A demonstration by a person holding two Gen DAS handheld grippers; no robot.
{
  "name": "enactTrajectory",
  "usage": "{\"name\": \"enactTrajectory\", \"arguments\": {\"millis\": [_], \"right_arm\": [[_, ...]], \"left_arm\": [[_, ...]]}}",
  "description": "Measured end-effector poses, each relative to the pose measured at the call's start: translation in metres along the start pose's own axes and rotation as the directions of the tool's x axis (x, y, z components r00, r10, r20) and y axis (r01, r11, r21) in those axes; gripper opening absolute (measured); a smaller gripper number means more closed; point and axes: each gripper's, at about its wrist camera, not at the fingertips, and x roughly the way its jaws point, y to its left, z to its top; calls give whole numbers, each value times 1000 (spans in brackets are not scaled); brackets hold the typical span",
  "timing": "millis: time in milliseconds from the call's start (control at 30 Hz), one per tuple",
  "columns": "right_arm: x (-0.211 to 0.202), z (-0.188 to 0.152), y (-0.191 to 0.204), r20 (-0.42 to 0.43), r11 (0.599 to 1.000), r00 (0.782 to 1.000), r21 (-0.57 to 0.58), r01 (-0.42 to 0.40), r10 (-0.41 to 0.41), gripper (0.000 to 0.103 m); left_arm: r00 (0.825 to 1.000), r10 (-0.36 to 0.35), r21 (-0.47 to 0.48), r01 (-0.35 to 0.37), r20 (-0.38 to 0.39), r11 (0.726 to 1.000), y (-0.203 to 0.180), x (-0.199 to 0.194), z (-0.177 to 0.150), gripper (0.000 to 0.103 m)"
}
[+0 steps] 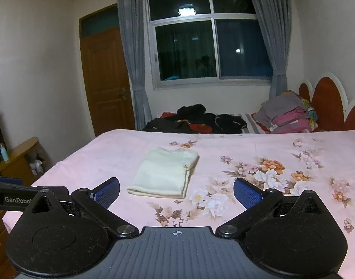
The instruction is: Fold small clothes
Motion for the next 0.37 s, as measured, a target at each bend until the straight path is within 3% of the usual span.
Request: {"name": "enactTrajectory", "arguments": {"millis": [367], "right_arm": [[20,-10,-9,-50,999,998,23,43,-42,103]], "left_arm": [[997,-76,19,76,19,997,-1,31,4,103]]}}
